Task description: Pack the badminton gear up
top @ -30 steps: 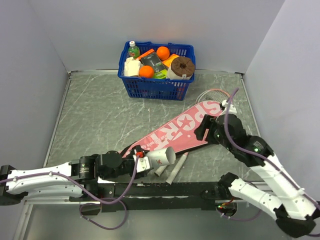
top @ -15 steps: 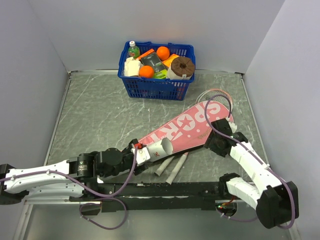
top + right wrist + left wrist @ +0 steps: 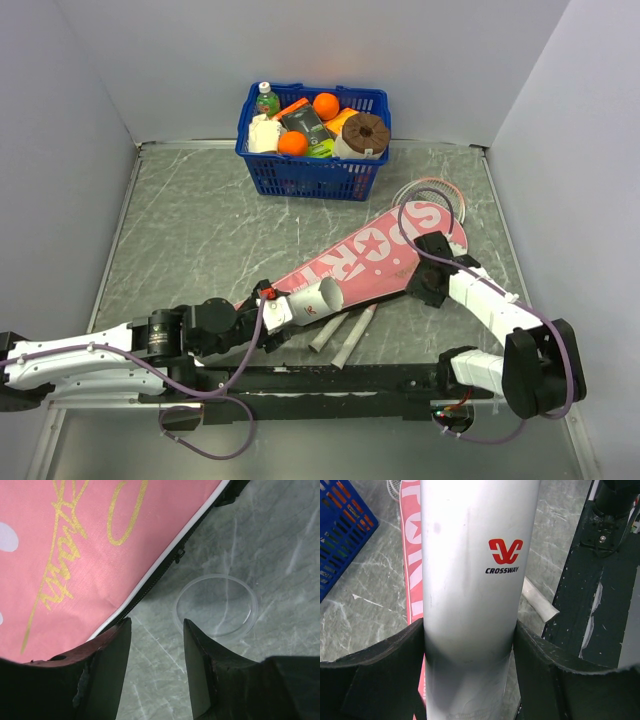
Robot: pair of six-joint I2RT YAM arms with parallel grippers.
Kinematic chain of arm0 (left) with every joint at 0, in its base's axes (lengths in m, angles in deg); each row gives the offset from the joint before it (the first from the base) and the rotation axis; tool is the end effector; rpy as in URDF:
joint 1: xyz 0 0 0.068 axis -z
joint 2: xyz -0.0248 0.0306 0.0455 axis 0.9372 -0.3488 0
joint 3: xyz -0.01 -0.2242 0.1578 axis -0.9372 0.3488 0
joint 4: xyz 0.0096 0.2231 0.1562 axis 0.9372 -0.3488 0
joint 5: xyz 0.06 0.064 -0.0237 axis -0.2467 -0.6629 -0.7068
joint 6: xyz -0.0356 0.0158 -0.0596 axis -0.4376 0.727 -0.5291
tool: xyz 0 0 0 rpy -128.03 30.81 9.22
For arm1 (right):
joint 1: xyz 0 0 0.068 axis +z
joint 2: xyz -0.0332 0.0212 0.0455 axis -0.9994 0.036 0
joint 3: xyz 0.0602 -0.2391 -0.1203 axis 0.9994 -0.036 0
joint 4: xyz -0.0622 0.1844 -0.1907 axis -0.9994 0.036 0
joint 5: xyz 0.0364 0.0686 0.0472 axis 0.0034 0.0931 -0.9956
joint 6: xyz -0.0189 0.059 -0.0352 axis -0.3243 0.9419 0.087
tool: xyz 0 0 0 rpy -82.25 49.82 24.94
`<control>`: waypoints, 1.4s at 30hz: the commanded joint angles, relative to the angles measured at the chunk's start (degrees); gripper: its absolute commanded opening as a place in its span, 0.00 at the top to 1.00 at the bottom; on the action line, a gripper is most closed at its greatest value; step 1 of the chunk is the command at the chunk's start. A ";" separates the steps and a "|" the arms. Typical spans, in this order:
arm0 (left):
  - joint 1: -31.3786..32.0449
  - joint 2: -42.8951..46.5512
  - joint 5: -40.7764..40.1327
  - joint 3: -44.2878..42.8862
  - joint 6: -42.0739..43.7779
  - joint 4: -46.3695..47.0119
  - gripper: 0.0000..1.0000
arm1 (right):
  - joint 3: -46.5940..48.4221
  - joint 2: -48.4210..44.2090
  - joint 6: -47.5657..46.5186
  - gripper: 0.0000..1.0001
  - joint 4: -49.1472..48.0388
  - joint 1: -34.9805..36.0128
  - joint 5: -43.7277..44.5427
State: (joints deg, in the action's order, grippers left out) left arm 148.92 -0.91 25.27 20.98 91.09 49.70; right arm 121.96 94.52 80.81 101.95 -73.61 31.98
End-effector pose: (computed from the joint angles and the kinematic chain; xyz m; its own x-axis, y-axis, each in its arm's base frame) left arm 0.0511 -0.1824 0.3019 0.0175 0.3254 -0.9454 0.8950 0.4165 0.1599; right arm 0.2110 0.0424 0.1507 -0.7847 0.4880 -0.3822 0.4854 0.8672 0.1109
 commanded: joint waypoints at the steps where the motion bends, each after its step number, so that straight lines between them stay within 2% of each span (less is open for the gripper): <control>1: 0.21 0.45 0.41 0.07 -1.28 2.51 0.99 | -0.30 0.26 0.52 0.48 -0.83 -0.62 2.62; 15: 0.21 1.94 -0.12 0.51 -1.20 2.42 0.99 | -2.59 1.57 1.58 0.53 -1.53 -1.50 1.56; 26: 0.21 1.77 -0.47 0.51 -1.20 2.24 0.99 | -2.06 3.34 0.61 0.76 -1.97 -1.93 0.95; 34: 0.21 0.98 -1.44 0.69 -1.02 2.16 0.99 | -2.50 2.55 0.09 1.00 -2.67 -1.85 0.07; 42: 0.21 -1.39 -4.51 0.60 -0.93 2.50 0.99 | -2.24 -5.00 -2.37 1.00 -1.44 -1.76 -2.39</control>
State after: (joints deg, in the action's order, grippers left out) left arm 148.92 -1.24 23.45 21.81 91.11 49.76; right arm 118.92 94.32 79.96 100.20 -75.07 30.94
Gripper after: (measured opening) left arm 0.676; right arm 0.009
